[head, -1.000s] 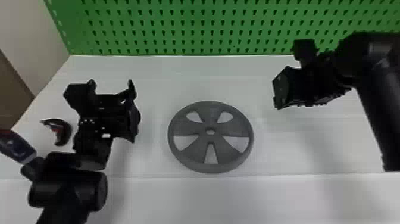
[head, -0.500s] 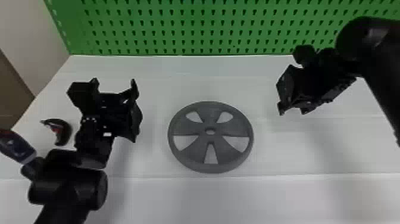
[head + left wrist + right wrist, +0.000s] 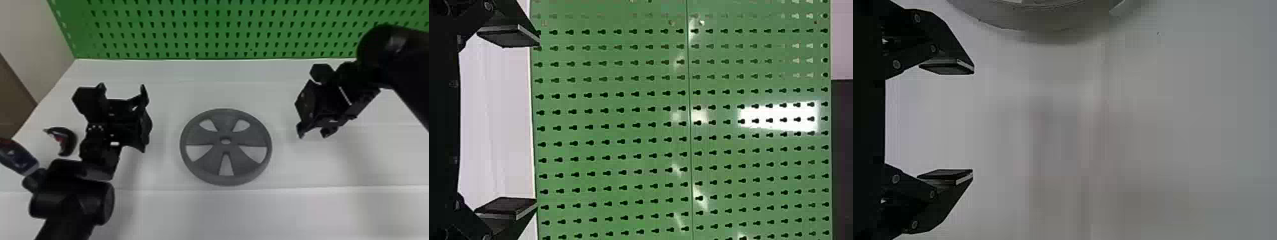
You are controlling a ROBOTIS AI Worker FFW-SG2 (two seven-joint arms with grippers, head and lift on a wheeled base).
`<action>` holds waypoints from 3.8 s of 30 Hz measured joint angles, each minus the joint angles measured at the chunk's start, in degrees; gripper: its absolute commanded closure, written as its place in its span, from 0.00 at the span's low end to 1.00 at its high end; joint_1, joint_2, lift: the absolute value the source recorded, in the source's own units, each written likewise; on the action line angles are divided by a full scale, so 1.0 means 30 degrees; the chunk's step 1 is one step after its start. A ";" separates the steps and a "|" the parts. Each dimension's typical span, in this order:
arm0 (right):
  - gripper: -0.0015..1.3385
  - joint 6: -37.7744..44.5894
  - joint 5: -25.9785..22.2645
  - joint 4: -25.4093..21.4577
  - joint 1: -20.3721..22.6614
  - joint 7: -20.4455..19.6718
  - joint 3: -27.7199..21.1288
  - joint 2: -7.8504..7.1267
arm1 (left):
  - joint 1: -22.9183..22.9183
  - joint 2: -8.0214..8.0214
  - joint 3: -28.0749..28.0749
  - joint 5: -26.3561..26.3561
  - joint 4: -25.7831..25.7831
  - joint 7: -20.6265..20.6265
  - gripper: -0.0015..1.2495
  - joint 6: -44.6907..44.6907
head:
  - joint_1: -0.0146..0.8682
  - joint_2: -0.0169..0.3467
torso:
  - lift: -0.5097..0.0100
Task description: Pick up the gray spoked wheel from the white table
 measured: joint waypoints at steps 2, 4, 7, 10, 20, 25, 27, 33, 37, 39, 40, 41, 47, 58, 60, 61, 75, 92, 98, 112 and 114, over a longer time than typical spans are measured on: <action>0.39 0.0000 -0.0077 0.0087 -0.0050 0.0000 0.0130 -0.0033 | 0.0000 0.0001 0.0000 0.0023 0.0000 0.0004 0.12 0.0000 | 0.93 0.17 | 0.79; 0.39 0.0000 -0.0120 0.0136 -0.0079 0.0000 0.0201 -0.0060 | 0.0000 0.0003 0.0003 0.0038 0.0000 0.0006 0.12 0.0000 | 0.93 0.17 | 0.79; 0.39 0.0000 -0.0138 0.0187 -0.0099 0.0000 0.0241 -0.0091 | 0.0000 0.0004 0.0022 0.0050 0.0000 0.0002 0.12 0.0000 | 0.93 0.17 | 0.79; 0.39 0.0000 -0.0142 0.0230 -0.0119 0.0000 0.0281 -0.0103 | 0.0000 0.0004 0.0023 0.0068 0.0000 0.0003 0.12 0.0000 | 0.93 0.17 | 0.79; 0.39 -0.0209 -0.0409 0.0290 -0.0161 0.0000 0.0577 -0.0158 | -0.0027 0.0007 0.0001 0.0076 0.0000 -0.0004 0.12 0.0000 | 0.93 0.17 | 0.79; 0.39 -0.0715 -0.0682 0.0294 -0.0309 0.0000 0.1477 -0.0268 | -0.0027 0.0029 0.0001 0.0076 0.0000 0.0001 0.12 0.0008 | 0.93 0.17 | 0.79; 0.39 -0.0847 -0.0757 0.0324 -0.0354 0.0000 0.1670 -0.0284 | -0.0026 0.0032 0.0001 0.0076 0.0000 0.0004 0.12 0.0008 | 0.93 0.17 | 0.79; 0.39 -0.1192 -0.1888 0.0645 -0.0412 0.0000 0.2167 -0.0302 | -0.0027 0.0034 0.0001 0.0076 0.0000 0.0006 0.12 0.0014 | 0.93 0.17 | 0.79; 0.39 -0.1230 -0.2176 0.0736 -0.0492 0.0000 0.2466 -0.0010 | -0.0056 0.0035 -0.0011 0.0076 0.0000 0.0009 0.12 0.0021 | 0.93 0.17 | 0.79; 0.39 -0.1243 -0.2314 0.0736 -0.0537 0.0000 0.2579 0.0132 | -0.0087 0.0038 -0.0030 0.0076 0.0000 0.0016 0.12 0.0022 | 0.93 0.17 | 0.79; 0.39 -0.1244 -0.2447 0.0732 -0.0576 0.0000 0.2677 0.0219 | -0.0108 0.0038 -0.0041 0.0076 0.0000 0.0017 0.12 0.0022 | 0.93 0.17 | 0.79; 0.39 -0.1242 -0.2561 0.0712 -0.0605 0.0000 0.2752 0.0282 | -0.0121 0.0038 -0.0047 0.0076 0.0000 0.0017 0.12 0.0023 | 0.93 0.17 | 0.79; 0.39 -0.1137 -0.3408 0.0260 -0.0674 0.0000 0.3194 0.0692 | -0.0160 0.0038 -0.0014 0.0092 0.0000 0.0024 0.12 0.0024 | 0.93 0.17 | 0.79; 0.39 -0.1722 -0.5520 -0.0928 -0.0858 0.0000 0.5862 0.0857 | -0.0234 0.0035 0.0001 0.0084 -0.0001 0.0041 0.12 0.0024 | 0.93 0.17 | 0.79; 0.39 -0.1908 -0.5704 -0.1043 -0.0921 0.0000 0.6303 0.0862 | -0.0241 0.0035 -0.0001 0.0081 -0.0001 0.0067 0.12 0.0024 | 0.93 0.17 | 0.79; 0.39 -0.1988 -0.5764 -0.1077 -0.0956 0.0000 0.6484 0.0862 | -0.0249 0.0037 -0.0009 0.0080 0.0000 0.0079 0.12 0.0024 | 0.93 0.17 | 0.79; 0.39 -0.2657 -0.6189 -0.1115 -0.1194 0.0000 0.7507 0.0713 | -0.0297 0.0044 -0.0074 0.0051 0.0000 0.0114 0.12 0.0024 | 0.93 0.17 | 0.79; 0.39 -0.2829 -0.9307 0.1091 -0.1509 0.0000 0.8332 0.0664 | -0.0379 0.0052 -0.0131 -0.0089 0.0000 0.0204 0.12 0.0024 | 0.93 0.17 | 0.79; 0.39 -0.2609 -0.9775 0.1785 -0.1707 0.0000 0.8610 0.0794 | -0.0378 0.0062 -0.0120 -0.0101 0.0001 0.0211 0.12 0.0024 | 0.93 0.17 | 0.79; 0.39 -0.3350 -1.1843 0.2788 -0.2328 -0.6075 0.8065 0.1317 | -0.0393 0.0144 -0.0161 -0.0129 0.0001 0.0219 0.12 0.0024 | 0.93 0.17 | 0.79; 0.39 -0.3573 -1.2094 0.2804 -0.2435 -0.6591 0.8007 0.1434 | -0.0401 0.0162 -0.0184 -0.0129 0.0001 0.0219 0.12 0.0024 | 0.93 0.17 | 0.79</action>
